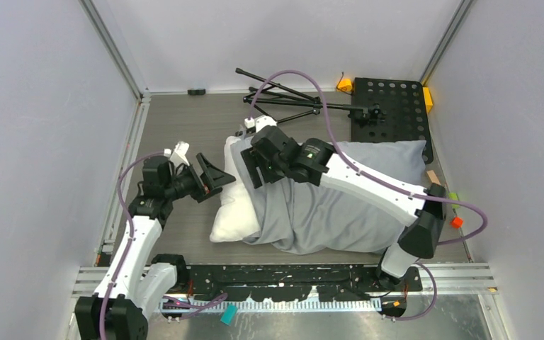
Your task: Remove the pillowcase from the pillow
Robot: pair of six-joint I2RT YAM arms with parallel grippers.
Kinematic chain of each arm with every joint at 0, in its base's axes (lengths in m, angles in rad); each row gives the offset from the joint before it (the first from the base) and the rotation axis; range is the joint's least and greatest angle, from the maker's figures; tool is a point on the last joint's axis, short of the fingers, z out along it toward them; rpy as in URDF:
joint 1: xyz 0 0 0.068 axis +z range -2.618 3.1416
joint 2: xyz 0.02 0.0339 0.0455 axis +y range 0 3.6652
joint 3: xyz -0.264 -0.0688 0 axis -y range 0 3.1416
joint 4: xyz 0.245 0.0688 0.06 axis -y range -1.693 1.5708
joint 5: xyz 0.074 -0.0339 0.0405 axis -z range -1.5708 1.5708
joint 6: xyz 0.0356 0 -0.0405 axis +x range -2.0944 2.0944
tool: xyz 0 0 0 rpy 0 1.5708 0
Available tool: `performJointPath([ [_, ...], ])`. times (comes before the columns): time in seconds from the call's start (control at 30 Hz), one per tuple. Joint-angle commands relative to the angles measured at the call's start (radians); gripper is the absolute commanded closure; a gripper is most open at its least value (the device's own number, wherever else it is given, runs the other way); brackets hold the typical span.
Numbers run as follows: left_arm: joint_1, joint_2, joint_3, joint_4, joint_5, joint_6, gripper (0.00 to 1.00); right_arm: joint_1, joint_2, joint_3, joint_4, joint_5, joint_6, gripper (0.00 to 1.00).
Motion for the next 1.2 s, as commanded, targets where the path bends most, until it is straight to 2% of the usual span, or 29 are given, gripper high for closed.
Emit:
performJointPath([
  [0.0,-0.01,0.022,-0.02,-0.01,0.109,0.025,0.07,-0.002,0.057,0.007,0.005,0.08,-0.008,0.32],
  [0.23,-0.053,0.067,-0.045,-0.011,0.094,0.039,0.15,-0.01,0.046,-0.024,0.034,0.115,0.006,0.84],
  [0.33,-0.057,0.085,-0.051,-0.011,0.085,0.047,0.17,-0.017,0.016,-0.055,0.054,0.123,0.01,0.97],
  [0.37,-0.059,0.105,-0.051,-0.009,0.08,0.056,0.22,-0.024,-0.002,-0.07,0.064,0.131,0.014,1.0],
  [0.4,-0.059,0.112,-0.051,-0.006,0.077,0.059,0.28,-0.029,-0.01,-0.077,0.066,0.135,0.015,1.0],
  [0.43,-0.058,0.124,-0.053,0.008,0.075,0.062,0.41,-0.033,-0.019,-0.084,0.069,0.139,0.017,1.0],
  [0.53,-0.058,0.146,-0.067,0.053,0.044,0.064,0.65,-0.048,-0.047,-0.112,0.07,0.171,0.019,1.0],
  [0.67,-0.056,0.164,-0.04,0.041,0.007,0.09,0.92,-0.103,-0.084,-0.169,0.063,0.198,0.018,1.0],
  [0.77,-0.055,0.146,0.006,0.017,-0.001,0.096,1.0,-0.173,-0.128,-0.224,0.062,0.201,0.016,1.0],
  [0.97,-0.017,0.064,0.151,-0.106,-0.052,0.123,1.0,-0.292,-0.217,-0.292,0.05,0.213,0.012,1.0],
  [1.03,0.036,0.047,0.195,-0.125,-0.022,0.109,1.0,-0.319,-0.235,-0.292,0.03,0.239,0.019,1.0],
  [1.17,0.208,0.092,0.286,-0.13,0.086,0.064,1.0,-0.345,-0.278,-0.296,-0.001,0.321,0.023,1.0],
])
